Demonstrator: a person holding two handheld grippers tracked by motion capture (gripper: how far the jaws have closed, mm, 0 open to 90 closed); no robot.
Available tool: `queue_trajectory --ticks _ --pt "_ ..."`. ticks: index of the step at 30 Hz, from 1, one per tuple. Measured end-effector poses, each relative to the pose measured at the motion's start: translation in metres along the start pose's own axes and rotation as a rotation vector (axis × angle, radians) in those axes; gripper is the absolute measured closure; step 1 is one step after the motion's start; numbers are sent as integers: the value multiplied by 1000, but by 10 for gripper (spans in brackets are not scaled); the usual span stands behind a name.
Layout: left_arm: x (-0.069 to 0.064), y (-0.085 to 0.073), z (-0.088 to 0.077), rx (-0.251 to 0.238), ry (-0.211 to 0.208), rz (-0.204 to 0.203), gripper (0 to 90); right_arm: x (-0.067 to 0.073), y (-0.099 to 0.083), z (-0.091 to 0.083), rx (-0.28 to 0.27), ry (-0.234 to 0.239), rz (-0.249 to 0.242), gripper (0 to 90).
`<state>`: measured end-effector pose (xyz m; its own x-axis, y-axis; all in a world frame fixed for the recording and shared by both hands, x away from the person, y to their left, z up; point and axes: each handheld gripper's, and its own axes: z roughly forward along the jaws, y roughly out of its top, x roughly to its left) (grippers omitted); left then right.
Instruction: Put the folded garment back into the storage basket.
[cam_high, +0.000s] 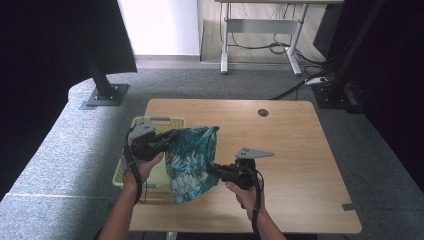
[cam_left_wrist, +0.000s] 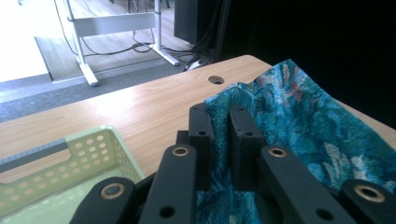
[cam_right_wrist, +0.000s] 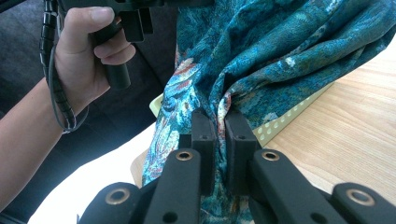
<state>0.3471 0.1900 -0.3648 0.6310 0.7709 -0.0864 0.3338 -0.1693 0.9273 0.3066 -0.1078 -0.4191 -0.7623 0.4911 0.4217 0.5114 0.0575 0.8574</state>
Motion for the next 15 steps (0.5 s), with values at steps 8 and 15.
queue_trajectory --ticks 8,15 --pt "7 -2 -3 2 13 -10 814 3 3 11 10 9 -2 837" --pt "12 0 -6 -3 20 -16 814 4 6 17 12 9 -1 837"
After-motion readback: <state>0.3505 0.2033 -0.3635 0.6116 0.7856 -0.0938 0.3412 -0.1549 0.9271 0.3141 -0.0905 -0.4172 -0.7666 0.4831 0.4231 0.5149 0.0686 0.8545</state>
